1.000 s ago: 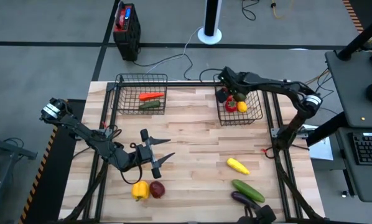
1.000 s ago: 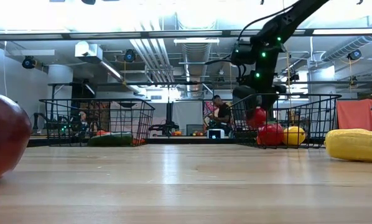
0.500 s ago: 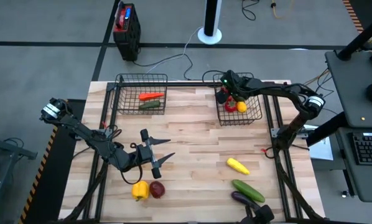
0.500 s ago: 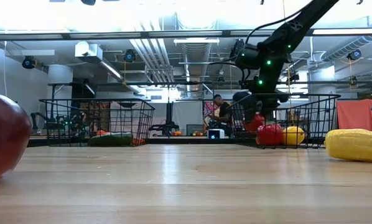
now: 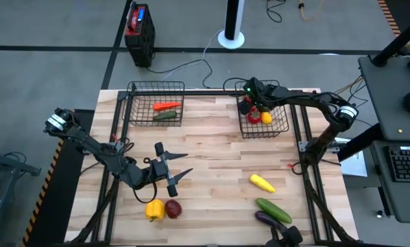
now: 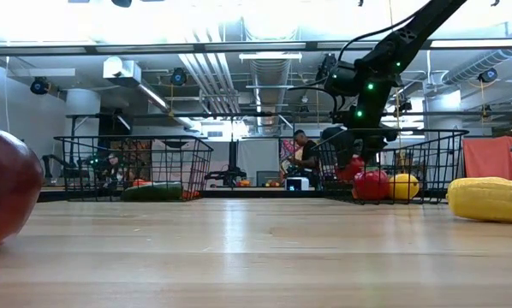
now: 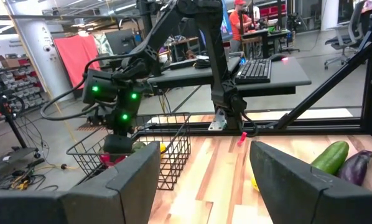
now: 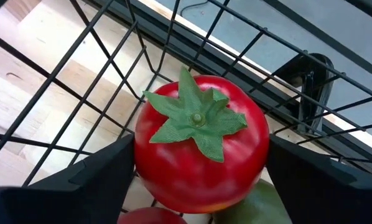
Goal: Sort produce into baskets
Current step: Put the red tomato into the right black wire basket, then put the yellow corn into the left black wire basket
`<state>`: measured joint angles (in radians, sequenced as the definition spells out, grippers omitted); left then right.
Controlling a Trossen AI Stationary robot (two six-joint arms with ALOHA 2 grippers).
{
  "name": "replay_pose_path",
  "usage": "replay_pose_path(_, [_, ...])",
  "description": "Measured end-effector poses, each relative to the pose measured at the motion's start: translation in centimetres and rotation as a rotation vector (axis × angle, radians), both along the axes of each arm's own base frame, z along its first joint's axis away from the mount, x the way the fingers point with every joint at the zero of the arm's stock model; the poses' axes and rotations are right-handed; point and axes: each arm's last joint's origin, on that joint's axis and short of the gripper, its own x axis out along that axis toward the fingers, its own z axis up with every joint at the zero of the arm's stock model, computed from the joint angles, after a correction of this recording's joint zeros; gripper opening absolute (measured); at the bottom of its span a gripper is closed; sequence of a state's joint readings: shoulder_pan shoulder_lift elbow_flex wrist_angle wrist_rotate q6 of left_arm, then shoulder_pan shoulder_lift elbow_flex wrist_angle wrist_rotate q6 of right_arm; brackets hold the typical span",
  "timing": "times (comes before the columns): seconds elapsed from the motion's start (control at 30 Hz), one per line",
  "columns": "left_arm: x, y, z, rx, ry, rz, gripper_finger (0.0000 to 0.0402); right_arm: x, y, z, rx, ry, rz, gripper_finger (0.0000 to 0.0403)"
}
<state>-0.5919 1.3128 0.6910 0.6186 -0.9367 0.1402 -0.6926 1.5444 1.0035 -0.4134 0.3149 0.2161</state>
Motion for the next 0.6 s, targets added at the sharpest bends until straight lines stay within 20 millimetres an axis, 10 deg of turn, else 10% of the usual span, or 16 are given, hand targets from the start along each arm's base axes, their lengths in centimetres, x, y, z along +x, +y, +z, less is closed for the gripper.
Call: replay_pose_path(0.6, [0.0, 0.0, 0.0, 0.0, -0.001, 0.0, 0.0231, -1.1, 0.9, 2.0, 0.0, -0.002, 0.0, 0.0347])
